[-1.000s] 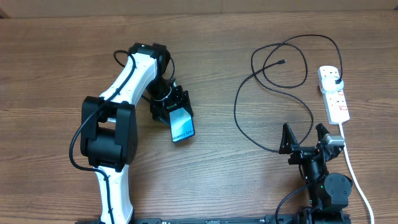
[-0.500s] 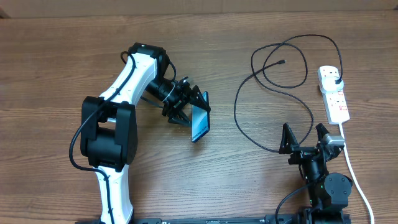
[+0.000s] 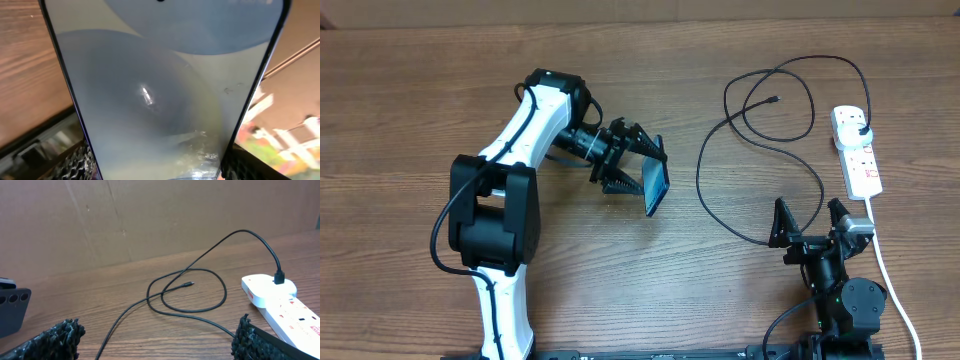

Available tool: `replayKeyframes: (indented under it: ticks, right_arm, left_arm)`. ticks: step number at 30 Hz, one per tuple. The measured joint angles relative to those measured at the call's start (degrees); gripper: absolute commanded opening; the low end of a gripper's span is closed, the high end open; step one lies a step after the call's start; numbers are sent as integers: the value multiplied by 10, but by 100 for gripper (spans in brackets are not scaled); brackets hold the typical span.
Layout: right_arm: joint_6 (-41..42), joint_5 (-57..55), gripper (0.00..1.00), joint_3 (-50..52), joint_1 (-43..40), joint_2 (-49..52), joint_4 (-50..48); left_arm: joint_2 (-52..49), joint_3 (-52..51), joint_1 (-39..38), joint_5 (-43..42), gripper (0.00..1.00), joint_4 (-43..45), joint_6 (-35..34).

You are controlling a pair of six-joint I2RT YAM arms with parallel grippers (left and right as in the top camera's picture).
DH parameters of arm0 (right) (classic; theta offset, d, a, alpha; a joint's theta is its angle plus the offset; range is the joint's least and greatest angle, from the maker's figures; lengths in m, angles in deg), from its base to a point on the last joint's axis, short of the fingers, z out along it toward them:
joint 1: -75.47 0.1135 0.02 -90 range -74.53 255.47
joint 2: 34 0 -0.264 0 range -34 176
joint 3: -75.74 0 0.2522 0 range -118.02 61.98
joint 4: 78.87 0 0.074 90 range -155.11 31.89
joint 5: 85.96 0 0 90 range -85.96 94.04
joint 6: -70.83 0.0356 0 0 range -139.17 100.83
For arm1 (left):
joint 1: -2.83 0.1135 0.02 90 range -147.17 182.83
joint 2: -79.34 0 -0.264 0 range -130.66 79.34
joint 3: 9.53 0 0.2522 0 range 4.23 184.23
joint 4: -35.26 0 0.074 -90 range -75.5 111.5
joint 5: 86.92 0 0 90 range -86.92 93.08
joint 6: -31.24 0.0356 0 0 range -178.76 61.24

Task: Plug charger to phone and switch on socket
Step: 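Lift the phone with the left gripper and tilt it upright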

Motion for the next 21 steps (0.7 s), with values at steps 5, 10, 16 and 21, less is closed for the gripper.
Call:
replayKeyframes:
  ticks: [5, 10, 16, 21]
  right_arm:
    - [0, 0, 100, 0, 0, 0, 0]
    - [0, 0, 100, 0, 0, 0, 0]
    - [0, 0, 100, 0, 0, 0, 0]
    - [0, 0, 100, 0, 0, 0, 0]
  left_arm:
    - [0, 0, 10, -14, 60, 0, -32]
    - [0, 0, 12, -21, 60, 0, -49]
    - [0, 0, 12, -23, 60, 0, -66]
    - [0, 0, 12, -23, 60, 0, -68]
